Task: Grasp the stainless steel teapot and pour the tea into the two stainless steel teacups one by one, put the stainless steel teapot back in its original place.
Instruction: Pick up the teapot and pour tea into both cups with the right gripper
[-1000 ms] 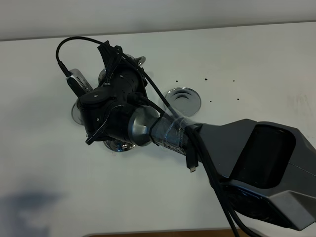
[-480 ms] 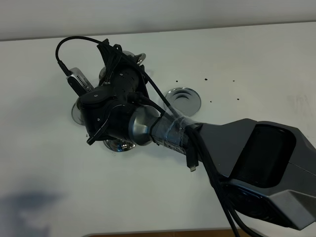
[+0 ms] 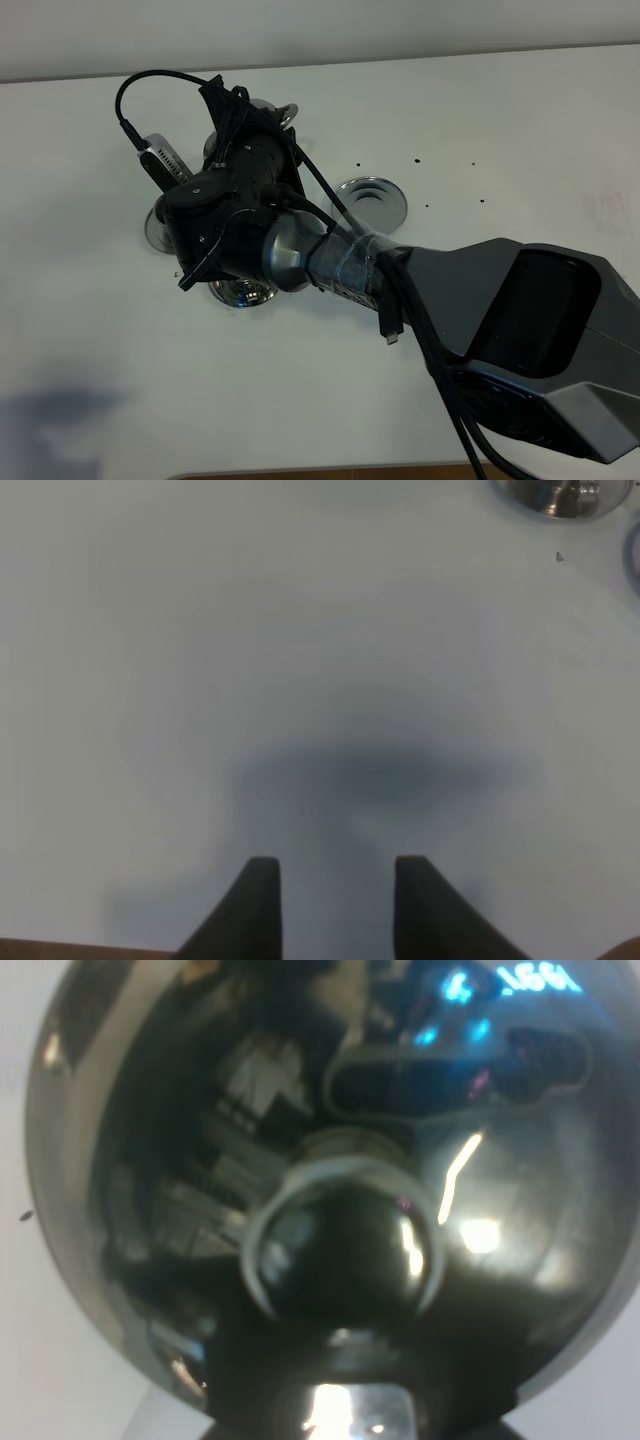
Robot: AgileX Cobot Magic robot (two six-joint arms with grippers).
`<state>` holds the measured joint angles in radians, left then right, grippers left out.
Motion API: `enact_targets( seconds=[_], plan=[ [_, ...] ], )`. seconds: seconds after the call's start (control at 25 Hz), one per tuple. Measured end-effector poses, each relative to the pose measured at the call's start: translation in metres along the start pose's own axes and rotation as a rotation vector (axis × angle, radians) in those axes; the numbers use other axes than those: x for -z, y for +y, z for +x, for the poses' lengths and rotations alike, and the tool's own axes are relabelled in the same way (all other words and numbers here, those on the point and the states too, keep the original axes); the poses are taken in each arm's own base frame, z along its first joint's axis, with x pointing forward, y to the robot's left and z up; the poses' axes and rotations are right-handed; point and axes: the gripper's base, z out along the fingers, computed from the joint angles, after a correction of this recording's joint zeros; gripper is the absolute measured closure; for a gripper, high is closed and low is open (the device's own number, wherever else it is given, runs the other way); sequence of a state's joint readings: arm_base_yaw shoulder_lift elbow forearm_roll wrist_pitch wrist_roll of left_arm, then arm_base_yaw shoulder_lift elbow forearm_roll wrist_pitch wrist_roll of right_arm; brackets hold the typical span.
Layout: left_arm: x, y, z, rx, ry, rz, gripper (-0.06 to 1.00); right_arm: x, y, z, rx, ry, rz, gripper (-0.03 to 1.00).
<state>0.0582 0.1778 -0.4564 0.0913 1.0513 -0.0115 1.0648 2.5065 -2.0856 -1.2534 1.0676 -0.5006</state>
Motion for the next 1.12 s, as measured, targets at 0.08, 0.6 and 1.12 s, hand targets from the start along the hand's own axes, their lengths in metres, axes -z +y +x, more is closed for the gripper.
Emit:
enact_targets(
  seconds=[0.08, 0.6, 1.12],
  plan=[
    [0.000, 0.000, 0.000, 0.000, 0.000, 0.000, 0.62, 0.000, 0.000, 0.000, -0.002, -0.001, -0.004, 0.77],
    [0.000, 0.000, 0.000, 0.000, 0.000, 0.000, 0.62, -0.001, 0.010, -0.001, -0.138, -0.013, -0.108, 0.77],
    [0.000, 0.000, 0.000, 0.002, 0.000, 0.000, 0.62, 0.011, -0.002, 0.001, -0.376, -0.084, -0.254, 0.77]
  ],
)
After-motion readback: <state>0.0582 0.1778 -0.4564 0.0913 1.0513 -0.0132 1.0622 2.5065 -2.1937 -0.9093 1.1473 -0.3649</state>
